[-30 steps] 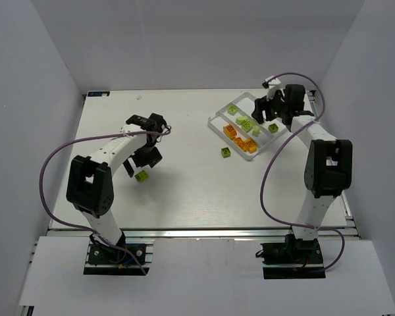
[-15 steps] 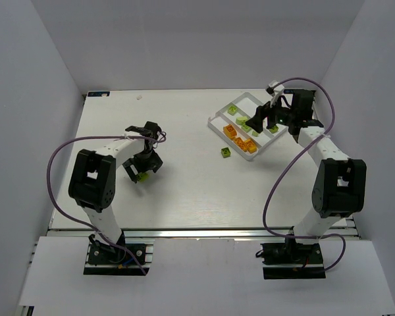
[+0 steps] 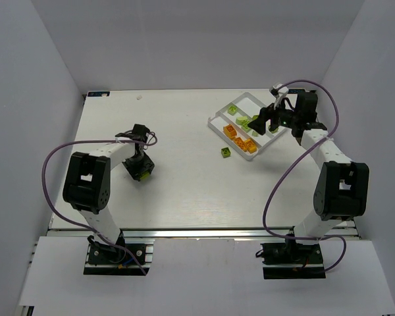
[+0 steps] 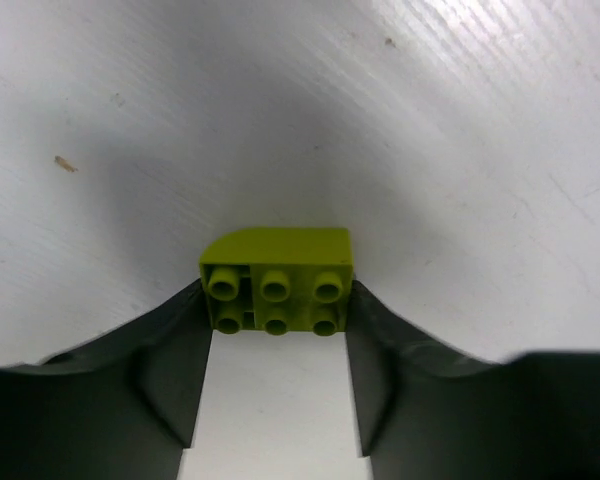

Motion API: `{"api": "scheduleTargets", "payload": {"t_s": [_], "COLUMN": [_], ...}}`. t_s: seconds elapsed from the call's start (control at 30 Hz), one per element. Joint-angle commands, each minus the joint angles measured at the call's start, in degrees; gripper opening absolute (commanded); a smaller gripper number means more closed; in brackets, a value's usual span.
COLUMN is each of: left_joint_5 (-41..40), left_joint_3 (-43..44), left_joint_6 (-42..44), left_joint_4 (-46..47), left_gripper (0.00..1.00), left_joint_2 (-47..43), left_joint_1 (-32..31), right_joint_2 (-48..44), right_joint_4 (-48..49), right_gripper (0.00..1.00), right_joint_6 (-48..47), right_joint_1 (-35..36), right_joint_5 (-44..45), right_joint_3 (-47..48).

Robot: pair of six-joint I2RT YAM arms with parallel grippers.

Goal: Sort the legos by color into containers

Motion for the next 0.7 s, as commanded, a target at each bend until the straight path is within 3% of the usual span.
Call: {"api": "scheduleTargets", "payload": {"t_s": [0.0, 0.13, 0.2, 0.23, 0.27, 0.37, 0.4, 0.5, 0.57, 0.67], "left_joint_5": [1.1, 4.8, 10.8, 12.5, 20.0, 32.0, 42.0, 52.2, 54.9, 58.9], "left_joint_3": [-2.5, -3.0, -3.3, -3.7, -3.7, -4.4, -5.1, -4.5, -2.1, -0.8], "left_joint_6": [1.6, 2.3, 3.2, 3.5, 3.5, 1.8, 1.4, -2.2, -3.4, -8.7], "left_joint_4": [2.6, 6.2, 12.0, 14.7, 17.1, 30.6, 41.1, 51.8, 55.7, 64.2], "left_gripper": [0.52, 0.28, 0.22, 0.21, 0.21, 0.20, 0.19, 0.17, 0.17, 0.17], "left_joint_2": [-1.5, -4.5, -8.1, -9.4, -10.3, -11.3, -10.5, -7.9, -5.0, -2.5], "left_joint_1": [1.2, 1.2, 1.2, 0.6, 0.0, -0.7, -1.3, -2.1, -3.9, -6.1], "right_joint_2": [-2.5, -3.7, -5.0, -5.1, -5.2, -5.0, -4.5, -1.5, 0.3, -1.4], "right_joint_4": [0.9, -1.3, -3.7, -4.7, -6.6, -11.7, -12.6, -17.1, -20.3, -15.2], "right_gripper": [0.84, 0.85, 0.89, 0.89, 0.89, 0.89, 0.89, 0.89, 0.89, 0.88], "right_joint_6": [0.7, -1.9, -3.6, -3.8, -5.2, -5.5, -4.5, -4.1, -4.8, -4.3], "right_joint_1": [-0.2, 0.2, 0.7, 0.9, 1.6, 3.7, 4.2, 5.1, 5.4, 7.0], "right_joint_5": [-2.1, -5.2, -10.1, -11.7, -14.3, -16.9, -19.7, -28.7, -32.2, -32.1], "right_joint_3": [-0.8, -1.3, -2.2, -2.6, -2.4, -2.7, -2.6, -0.4, 1.7, 0.8]}}
